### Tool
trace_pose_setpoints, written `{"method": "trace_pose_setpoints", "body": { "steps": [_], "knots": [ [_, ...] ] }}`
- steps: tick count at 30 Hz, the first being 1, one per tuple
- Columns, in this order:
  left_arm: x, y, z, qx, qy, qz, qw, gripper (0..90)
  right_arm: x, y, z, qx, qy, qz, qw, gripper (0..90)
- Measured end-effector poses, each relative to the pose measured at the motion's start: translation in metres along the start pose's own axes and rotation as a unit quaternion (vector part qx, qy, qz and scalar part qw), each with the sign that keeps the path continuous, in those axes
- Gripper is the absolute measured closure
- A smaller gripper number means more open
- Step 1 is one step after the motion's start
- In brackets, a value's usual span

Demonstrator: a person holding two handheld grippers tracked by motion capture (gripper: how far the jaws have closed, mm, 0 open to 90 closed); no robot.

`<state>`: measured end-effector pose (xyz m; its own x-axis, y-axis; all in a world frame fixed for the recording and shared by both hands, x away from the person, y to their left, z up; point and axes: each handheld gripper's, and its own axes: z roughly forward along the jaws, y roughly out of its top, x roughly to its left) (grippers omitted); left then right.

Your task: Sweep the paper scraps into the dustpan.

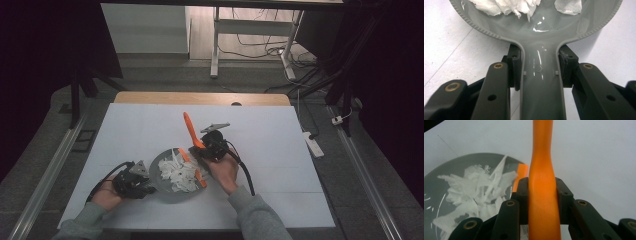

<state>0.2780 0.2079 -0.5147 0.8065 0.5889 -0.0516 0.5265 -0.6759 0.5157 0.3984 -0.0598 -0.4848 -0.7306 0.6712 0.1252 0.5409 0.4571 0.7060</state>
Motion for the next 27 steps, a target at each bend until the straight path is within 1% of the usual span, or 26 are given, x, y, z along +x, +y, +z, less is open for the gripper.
{"method": "trace_pose_setpoints", "body": {
  "steps": [1,2,4,5,6,7,8,10,11,12,14,15,17,18,20,21,24,27],
  "knots": [
    [0.0,0.001,0.0,0.002,0.001,0.001,1.0,62.1,0.0,0.0,0.0,0.0,0.0,0.0,1.0,70.5],
    [-0.001,0.001,0.001,0.001,0.0,0.002,1.0,62.1,0.007,0.002,0.005,0.001,0.012,-0.001,0.9999,70.5],
    [-0.001,0.002,0.001,0.001,0.0,0.002,1.0,62.1,0.016,0.005,0.011,0.002,0.024,-0.009,0.9997,70.5],
    [-0.001,0.002,0.002,0.001,0.0,0.001,1.0,62.1,0.016,0.005,0.011,0.002,0.024,-0.009,0.9997,70.5],
    [0.0,0.001,0.001,0.002,-0.001,0.002,1.0,62.1,0.026,0.009,0.014,-0.001,0.035,-0.02,0.9992,70.5],
    [0.0,0.001,0.001,0.001,-0.001,0.0,1.0,62.1,0.032,0.011,0.015,-0.002,0.04,-0.022,0.999,70.5],
    [0.0,0.001,0.001,0.001,-0.001,0.0,1.0,62.1,0.036,0.013,0.015,-0.005,0.051,-0.022,0.9985,70.5],
    [0.0,0.001,0.001,0.0,-0.001,-0.001,1.0,62.1,0.044,0.016,0.016,-0.008,0.081,-0.015,0.9966,70.5],
    [0.0,0.001,0.001,0.0,-0.001,-0.001,1.0,62.1,0.047,0.017,0.017,-0.008,0.091,-0.016,0.9957,70.5],
    [0.0,0.001,0.001,0.0,-0.001,-0.001,1.0,62.1,0.047,0.017,0.017,-0.008,0.091,-0.016,0.9957,70.5],
    [-0.001,0.001,0.001,-0.001,-0.001,-0.001,1.0,62.1,0.054,0.019,0.016,-0.011,0.097,-0.024,0.9949,70.4],
    [-0.001,0.001,0.002,-0.002,-0.001,-0.002,1.0,62.0,0.055,0.02,0.015,-0.015,0.099,-0.025,0.9947,70.4],
    [0.0,0.0,0.002,-0.002,-0.001,-0.002,1.0,62.0,0.052,0.022,0.009,-0.025,0.099,-0.018,0.9946,70.5],
    [0.0,0.0,0.002,-0.003,-0.001,-0.002,1.0,62.1,0.045,0.023,0.002,-0.036,0.092,-0.017,0.9949,70.5],
    [0.001,0.0,0.002,-0.004,-0.002,-0.002,1.0,62.0,0.038,0.024,-0.006,-0.046,0.086,-0.016,0.9951,70.4],
    [0.001,-0.001,0.002,-0.005,-0.003,-0.002,1.0,62.0,0.038,0.024,-0.006,-0.046,0.086,-0.016,0.9951,70.4],
    [0.002,-0.002,0.003,-0.008,-0.003,-0.004,1.0,62.0,0.028,0.025,-0.017,-0.057,0.078,-0.009,0.9953,70.5],
    [0.003,-0.003,0.004,-0.013,-0.003,-0.008,0.9999,62.1,0.021,0.025,-0.024,-0.066,0.072,-0.003,0.9952,70.5]
  ]
}}
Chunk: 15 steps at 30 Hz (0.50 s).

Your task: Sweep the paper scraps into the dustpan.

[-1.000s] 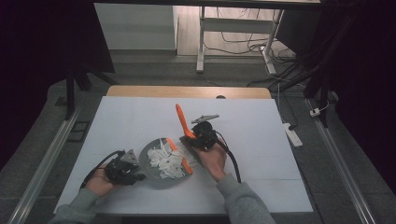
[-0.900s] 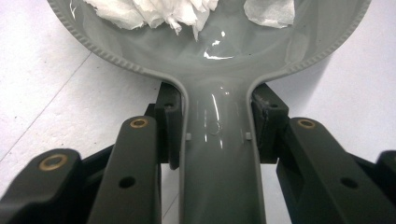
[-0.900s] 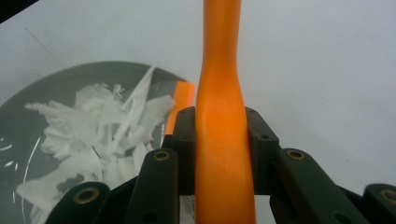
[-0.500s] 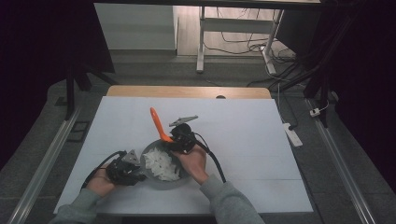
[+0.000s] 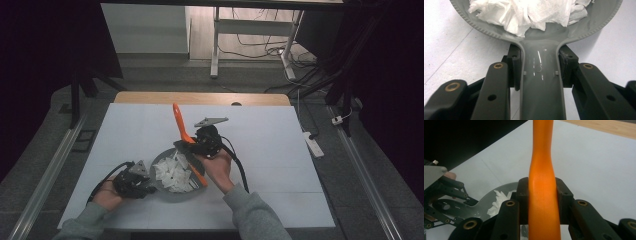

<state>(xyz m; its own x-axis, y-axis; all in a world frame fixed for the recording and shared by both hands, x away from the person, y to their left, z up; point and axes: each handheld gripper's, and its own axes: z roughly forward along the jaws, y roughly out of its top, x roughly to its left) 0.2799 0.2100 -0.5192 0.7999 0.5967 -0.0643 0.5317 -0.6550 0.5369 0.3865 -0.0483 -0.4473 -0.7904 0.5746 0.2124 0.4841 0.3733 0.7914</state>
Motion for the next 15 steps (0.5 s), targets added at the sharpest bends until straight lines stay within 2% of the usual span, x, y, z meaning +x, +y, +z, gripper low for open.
{"method": "trace_pose_setpoints", "body": {
  "steps": [3,6,11,15],
  "knots": [
    [0.0,-0.001,0.0,-0.004,0.003,-0.001,1.0,62.0,-0.004,0.0,-0.004,-0.001,-0.008,0.001,1.0,70.4],
    [0.001,-0.001,0.0,-0.011,0.002,-0.001,0.9999,62.0,-0.002,-0.001,-0.003,0.01,-0.015,-0.014,0.9997,70.4],
    [0.001,-0.002,-0.002,-0.015,0.003,-0.006,0.9999,62.0,0.01,-0.004,0.008,0.04,-0.011,-0.047,0.9981,70.4],
    [0.001,-0.002,0.0,-0.009,0.001,-0.006,0.9999,62.0,0.009,-0.008,0.016,0.057,-0.025,-0.058,0.9963,70.4]
  ]
}}
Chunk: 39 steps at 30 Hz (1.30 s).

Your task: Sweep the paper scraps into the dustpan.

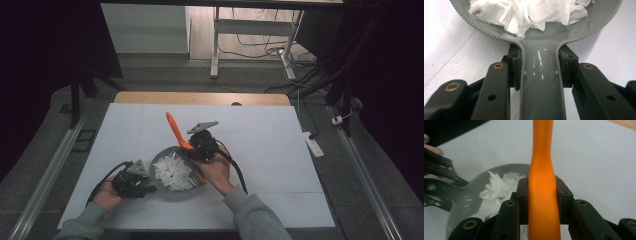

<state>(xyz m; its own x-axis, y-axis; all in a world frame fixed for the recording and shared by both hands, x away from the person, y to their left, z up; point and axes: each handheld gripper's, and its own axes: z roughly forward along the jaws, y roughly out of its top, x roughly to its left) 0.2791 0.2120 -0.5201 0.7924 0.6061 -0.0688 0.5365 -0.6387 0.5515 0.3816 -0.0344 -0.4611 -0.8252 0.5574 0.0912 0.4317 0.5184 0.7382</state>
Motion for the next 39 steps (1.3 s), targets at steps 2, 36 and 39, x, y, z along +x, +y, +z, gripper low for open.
{"method": "trace_pose_setpoints", "body": {
  "steps": [2,36,39],
  "knots": [
    [0.0,0.0,0.001,0.0,-0.001,0.001,1.0,62.0,-0.006,-0.002,0.001,0.002,-0.018,0.003,0.9998,70.4],
    [0.0,0.002,0.001,0.0,0.002,0.003,1.0,62.0,-0.012,0.013,-0.002,-0.032,0.009,0.017,0.9993,70.5],
    [-0.001,0.001,0.001,-0.002,0.005,0.003,1.0,62.0,-0.015,0.014,-0.01,-0.039,0.004,0.018,0.9991,70.4]
  ]
}}
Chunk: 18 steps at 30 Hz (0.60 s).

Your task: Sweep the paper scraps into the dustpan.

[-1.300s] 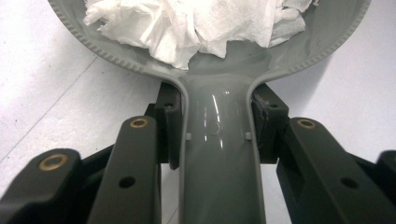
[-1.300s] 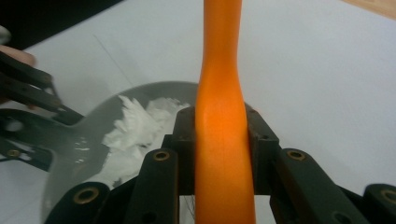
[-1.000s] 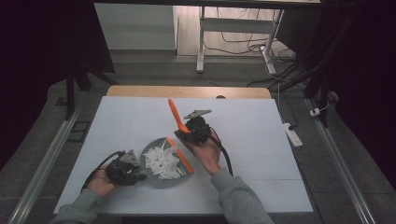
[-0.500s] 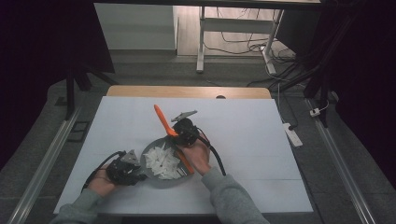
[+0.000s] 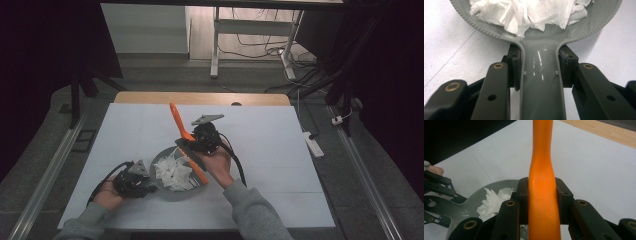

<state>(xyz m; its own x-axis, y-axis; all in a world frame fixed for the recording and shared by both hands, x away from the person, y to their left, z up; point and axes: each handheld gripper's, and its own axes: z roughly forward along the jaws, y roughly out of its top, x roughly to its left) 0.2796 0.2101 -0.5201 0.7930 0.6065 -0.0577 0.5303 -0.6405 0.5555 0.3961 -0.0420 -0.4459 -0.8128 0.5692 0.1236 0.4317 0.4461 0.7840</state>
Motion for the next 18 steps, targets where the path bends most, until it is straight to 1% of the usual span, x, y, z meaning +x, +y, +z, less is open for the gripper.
{"method": "trace_pose_setpoints", "body": {
  "steps": [7,9,12,18],
  "knots": [
    [0.001,-0.001,-0.002,-0.008,0.007,-0.002,0.9999,62.0,-0.006,-0.001,-0.01,-0.017,-0.013,0.006,0.9998,70.5],
    [0.001,-0.002,-0.003,-0.011,0.011,-0.001,0.9999,62.1,-0.009,-0.002,-0.013,-0.02,-0.018,0.009,0.9996,70.4],
    [0.001,-0.002,-0.004,-0.014,0.011,-0.002,0.9998,62.0,-0.016,-0.005,-0.018,-0.024,-0.025,0.013,0.9993,70.5],
    [0.001,-0.002,-0.005,-0.018,0.017,-0.005,0.9997,62.0,-0.027,-0.015,-0.03,-0.03,-0.038,0.028,0.9984,70.4]
  ]
}}
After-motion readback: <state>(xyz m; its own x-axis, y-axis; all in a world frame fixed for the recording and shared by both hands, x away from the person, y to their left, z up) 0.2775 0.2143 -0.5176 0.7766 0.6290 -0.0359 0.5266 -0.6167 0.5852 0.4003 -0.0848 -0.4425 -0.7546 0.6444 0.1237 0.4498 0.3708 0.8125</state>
